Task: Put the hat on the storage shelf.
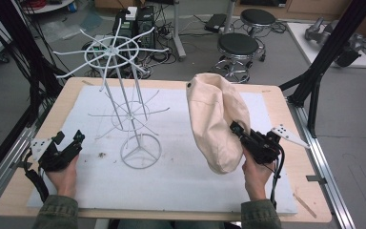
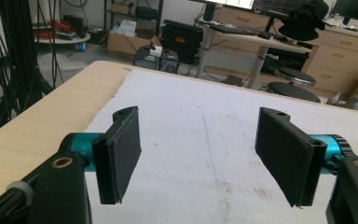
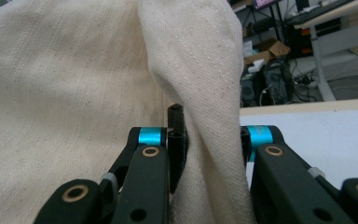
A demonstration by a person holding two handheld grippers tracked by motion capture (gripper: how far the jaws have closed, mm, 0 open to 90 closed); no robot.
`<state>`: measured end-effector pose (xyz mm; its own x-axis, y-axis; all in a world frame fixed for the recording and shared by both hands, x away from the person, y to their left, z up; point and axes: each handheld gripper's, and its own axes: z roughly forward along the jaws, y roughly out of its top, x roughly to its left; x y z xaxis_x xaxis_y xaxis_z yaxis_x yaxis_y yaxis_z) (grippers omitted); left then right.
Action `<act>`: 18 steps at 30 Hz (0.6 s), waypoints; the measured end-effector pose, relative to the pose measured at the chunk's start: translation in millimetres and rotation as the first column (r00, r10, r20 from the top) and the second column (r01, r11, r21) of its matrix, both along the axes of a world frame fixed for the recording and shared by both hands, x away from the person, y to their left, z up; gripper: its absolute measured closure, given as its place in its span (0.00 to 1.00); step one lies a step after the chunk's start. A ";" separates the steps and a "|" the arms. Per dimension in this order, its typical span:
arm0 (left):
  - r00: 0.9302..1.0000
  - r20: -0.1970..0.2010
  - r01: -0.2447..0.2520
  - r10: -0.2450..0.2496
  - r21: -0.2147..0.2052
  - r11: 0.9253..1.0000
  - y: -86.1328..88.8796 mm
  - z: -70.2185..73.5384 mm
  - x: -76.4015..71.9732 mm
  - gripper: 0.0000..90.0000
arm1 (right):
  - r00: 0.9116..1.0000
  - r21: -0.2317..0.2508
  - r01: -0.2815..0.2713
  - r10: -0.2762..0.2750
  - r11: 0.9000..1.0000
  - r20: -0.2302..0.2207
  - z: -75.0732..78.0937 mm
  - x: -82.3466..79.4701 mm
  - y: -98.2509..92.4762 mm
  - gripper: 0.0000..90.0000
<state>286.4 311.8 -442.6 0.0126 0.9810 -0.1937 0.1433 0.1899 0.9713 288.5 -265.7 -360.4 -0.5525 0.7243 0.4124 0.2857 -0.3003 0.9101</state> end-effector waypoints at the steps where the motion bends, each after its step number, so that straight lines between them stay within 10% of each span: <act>1: 1.000 0.000 0.000 0.000 0.000 1.000 0.0 0.0 0.0 0.35 | 1.000 0.014 -0.005 0.005 1.000 0.011 3.0 -1.6 0.3 0.84; 18: 1.000 -0.004 0.004 -0.004 -0.010 1.000 -0.8 0.1 -0.3 0.35 | 0.971 0.107 -0.110 0.084 0.988 0.223 59.8 -35.9 6.9 0.84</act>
